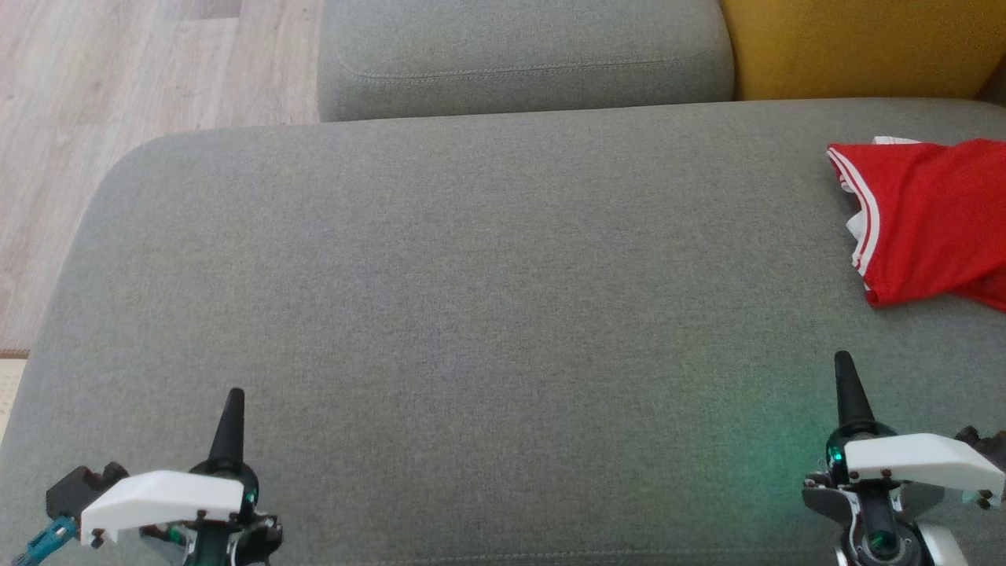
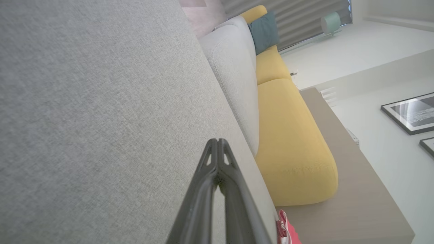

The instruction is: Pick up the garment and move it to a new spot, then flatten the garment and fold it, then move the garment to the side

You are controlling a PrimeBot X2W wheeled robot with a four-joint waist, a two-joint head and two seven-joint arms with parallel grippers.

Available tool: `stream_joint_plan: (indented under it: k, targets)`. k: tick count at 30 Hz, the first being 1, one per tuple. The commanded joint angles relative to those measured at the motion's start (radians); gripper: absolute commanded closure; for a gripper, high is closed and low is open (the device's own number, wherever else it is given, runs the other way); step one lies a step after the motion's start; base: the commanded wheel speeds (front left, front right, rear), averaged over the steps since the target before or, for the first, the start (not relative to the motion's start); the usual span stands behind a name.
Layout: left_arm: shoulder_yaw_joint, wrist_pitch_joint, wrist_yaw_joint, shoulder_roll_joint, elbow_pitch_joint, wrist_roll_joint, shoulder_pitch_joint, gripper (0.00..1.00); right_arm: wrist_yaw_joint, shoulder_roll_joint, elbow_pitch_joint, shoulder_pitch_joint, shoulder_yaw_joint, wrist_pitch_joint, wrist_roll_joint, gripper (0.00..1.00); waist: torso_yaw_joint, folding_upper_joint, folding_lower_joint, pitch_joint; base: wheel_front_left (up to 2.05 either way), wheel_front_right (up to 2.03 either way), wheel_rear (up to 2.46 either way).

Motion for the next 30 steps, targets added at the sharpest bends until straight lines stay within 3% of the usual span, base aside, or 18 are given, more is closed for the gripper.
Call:
stream_joint_plan:
  k: [1, 30]
  targets:
    - [0.034, 0.009, -0.012, 0.007, -0.037, -0.036, -0.057, 1.0, 0.005, -0.008, -0.044, -0.047, 0.004, 0.011, 0.034, 1.0, 0.001, 0.0, 0.0, 0.0, 0.0, 0.0, 0.0]
    - [0.085, 0.089, -0.057, 0.007, -0.043, -0.358, -0.106, 1.0, 0.007, -0.005, -0.101, -0.053, -0.065, 0.093, 0.326, 1.0, 0.011, 0.0, 0.0, 0.008, 0.0, 0.0, 0.0]
